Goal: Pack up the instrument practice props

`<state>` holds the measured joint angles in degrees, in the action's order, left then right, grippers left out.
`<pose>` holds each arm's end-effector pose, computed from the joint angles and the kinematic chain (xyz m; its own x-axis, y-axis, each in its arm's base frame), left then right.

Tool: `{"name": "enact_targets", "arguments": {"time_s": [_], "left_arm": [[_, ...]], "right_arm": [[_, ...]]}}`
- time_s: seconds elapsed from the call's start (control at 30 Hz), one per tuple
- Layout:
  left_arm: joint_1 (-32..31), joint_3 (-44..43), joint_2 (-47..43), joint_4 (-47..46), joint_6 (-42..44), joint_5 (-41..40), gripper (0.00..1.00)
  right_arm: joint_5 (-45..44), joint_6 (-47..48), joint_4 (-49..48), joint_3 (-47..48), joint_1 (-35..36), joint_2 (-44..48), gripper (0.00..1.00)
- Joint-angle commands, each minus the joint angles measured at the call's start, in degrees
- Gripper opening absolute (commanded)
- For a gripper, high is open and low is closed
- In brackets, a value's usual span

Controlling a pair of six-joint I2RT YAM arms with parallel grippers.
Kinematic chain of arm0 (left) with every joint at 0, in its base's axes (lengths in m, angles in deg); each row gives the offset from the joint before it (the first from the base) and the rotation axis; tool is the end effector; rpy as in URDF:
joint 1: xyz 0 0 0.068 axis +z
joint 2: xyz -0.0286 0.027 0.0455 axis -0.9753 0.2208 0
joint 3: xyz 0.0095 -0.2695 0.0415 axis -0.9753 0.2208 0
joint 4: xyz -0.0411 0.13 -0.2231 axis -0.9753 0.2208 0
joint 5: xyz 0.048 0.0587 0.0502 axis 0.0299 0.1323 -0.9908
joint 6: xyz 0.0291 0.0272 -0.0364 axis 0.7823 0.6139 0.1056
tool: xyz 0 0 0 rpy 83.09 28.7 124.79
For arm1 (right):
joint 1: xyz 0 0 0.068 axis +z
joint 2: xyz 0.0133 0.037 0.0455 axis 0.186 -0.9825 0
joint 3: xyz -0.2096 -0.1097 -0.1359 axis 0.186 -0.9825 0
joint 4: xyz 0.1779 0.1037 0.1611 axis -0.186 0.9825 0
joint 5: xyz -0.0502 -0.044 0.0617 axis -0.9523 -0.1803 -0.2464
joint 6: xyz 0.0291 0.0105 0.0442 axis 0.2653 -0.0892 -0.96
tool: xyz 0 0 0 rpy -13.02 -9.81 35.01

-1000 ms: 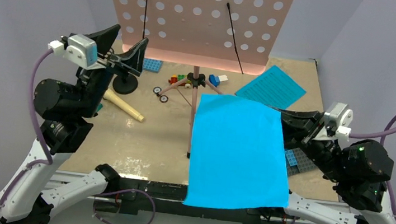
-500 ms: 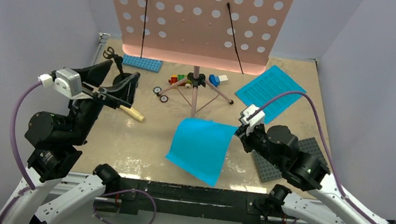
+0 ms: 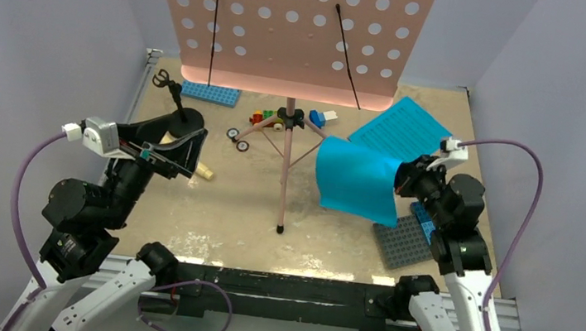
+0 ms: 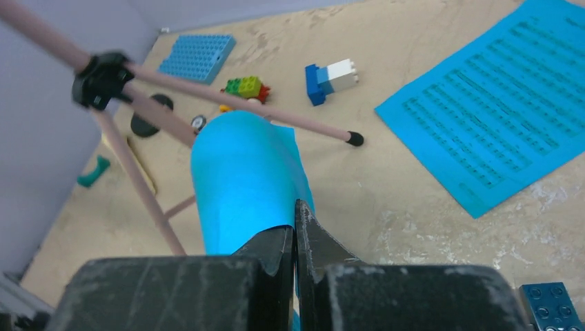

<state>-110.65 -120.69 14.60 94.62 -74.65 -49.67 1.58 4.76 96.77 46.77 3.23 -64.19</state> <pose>0.0561 -0.0290 0.4303 0.1370 -0.4625 -0.8760 0.4600 0.8129 -0.3572 0.1344 0.0394 0.3349 -0.2890 0.2657 -0.9197 -0.3169 0.8800 0.3538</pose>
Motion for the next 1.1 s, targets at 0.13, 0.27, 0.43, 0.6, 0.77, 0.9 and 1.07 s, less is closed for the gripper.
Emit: {"name": "enact_targets", "arguments": {"time_s": [0.13, 0.27, 0.43, 0.6, 0.77, 0.9, 1.07], "left_arm": [[-0.06, 5.41, -3.23, 3.41, -8.01, 1.6, 0.93], [-0.02, 8.74, -5.16, 4.41, -11.05, 1.5, 0.93], [-0.06, 12.5, -6.04, 4.02, -14.7, 1.66, 0.93], [0.0, 13.53, -5.09, 4.92, -15.62, 2.34, 0.93], [-0.06, 15.06, -3.41, 4.28, -17.37, 3.79, 0.92], [-0.06, 16.36, -2.19, 3.53, -18.07, 4.22, 0.92], [-0.06, 17.28, -1.52, 2.82, -18.3, 4.48, 0.92]], "right_arm": [[16.43, -18.02, -16.01, 5.53, -13.52, -14.87, 0.0], [12.84, -19.77, -14.0, 17.13, -13.76, -20.87, 0.0], [14.53, -22.1, 5.02, 34.03, -25.49, -46.01, 0.0], [18.35, -20.25, 4.23, 32.69, -26.92, -56.42, 0.0], [17.89, -13.62, 11.06, 36.29, -27.18, -62.32, 0.0], [17.26, -12.14, 9.01, 34.68, -27.28, -62.17, 0.0], [15.0, -10.22, 8.29, 34.36, -27.39, -63.24, 0.0]]}}
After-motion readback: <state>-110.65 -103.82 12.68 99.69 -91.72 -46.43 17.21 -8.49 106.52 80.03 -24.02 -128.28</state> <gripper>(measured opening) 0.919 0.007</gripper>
